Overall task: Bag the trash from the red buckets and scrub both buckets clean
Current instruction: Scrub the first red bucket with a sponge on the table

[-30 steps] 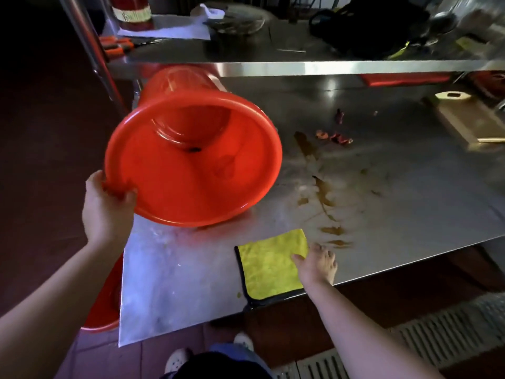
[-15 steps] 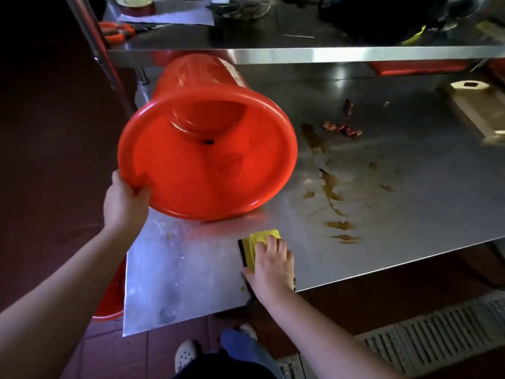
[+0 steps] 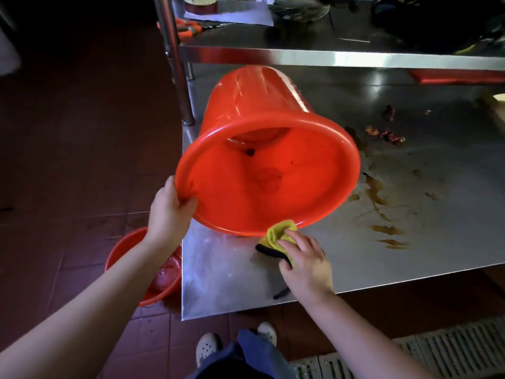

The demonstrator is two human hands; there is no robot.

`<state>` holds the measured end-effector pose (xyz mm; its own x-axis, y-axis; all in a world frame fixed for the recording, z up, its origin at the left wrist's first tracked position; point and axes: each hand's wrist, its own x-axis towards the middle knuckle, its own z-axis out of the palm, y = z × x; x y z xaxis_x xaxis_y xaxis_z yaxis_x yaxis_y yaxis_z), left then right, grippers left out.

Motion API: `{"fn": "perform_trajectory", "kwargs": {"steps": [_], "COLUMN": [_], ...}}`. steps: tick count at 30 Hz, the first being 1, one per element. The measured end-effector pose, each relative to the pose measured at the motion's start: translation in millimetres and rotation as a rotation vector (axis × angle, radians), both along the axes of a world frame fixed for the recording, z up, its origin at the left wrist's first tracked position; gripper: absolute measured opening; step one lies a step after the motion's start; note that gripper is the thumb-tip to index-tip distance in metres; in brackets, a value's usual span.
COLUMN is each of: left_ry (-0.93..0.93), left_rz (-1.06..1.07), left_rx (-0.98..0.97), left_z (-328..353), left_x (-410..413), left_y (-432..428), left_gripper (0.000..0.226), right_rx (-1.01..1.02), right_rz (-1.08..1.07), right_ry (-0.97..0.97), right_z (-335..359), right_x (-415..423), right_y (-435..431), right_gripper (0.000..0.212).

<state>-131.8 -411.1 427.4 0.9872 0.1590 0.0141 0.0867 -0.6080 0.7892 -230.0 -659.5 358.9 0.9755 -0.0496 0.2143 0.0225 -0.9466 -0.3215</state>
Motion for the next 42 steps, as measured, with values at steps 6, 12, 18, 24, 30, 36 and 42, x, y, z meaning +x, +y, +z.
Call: {"fn": "perform_trajectory", "kwargs": {"steps": [6,12,18,24,30,36,42], "left_ry": [0.007,0.046,0.020,-0.001,-0.045,-0.084,-0.055], "left_rz": [-0.020,0.040,-0.007,0.003,0.039,0.044,0.062], "left_rx": [0.052,-0.059,-0.066,-0.112,-0.196,-0.197,-0.231], "left_z": [-7.2,-22.8,-21.2,-25.7,-26.4,-24.5,-33.8], "left_x": [-1.4,1.8,3.2,4.2,6.8,12.5,9.7], "left_y": [2.9,12.5,12.2,5.6,-3.0,-0.7,3.5], "left_gripper": [0.023,0.029,0.031,0.031,0.039,0.028,0.034], "right_rx": [0.101,0.504,0.219,-0.283,0.214,0.271,-0.324], "right_rz": [-0.083,-0.186,0.030,-0.216,-0.261,0.080,-0.103], "right_ry": [0.167,0.112,0.151,0.320,0.508,0.242,0.431], "right_z": [-14.4,-15.1,-22.8,-25.5,-14.9,-24.3,-30.5], "right_x": [49.1,76.7,86.3,100.7,116.6,119.5,149.1], "right_y": [84.3,157.4,139.9,63.9,123.4,124.9,58.7], "right_gripper": [0.048,0.045,0.061,0.054,0.061,0.053,0.065]}}
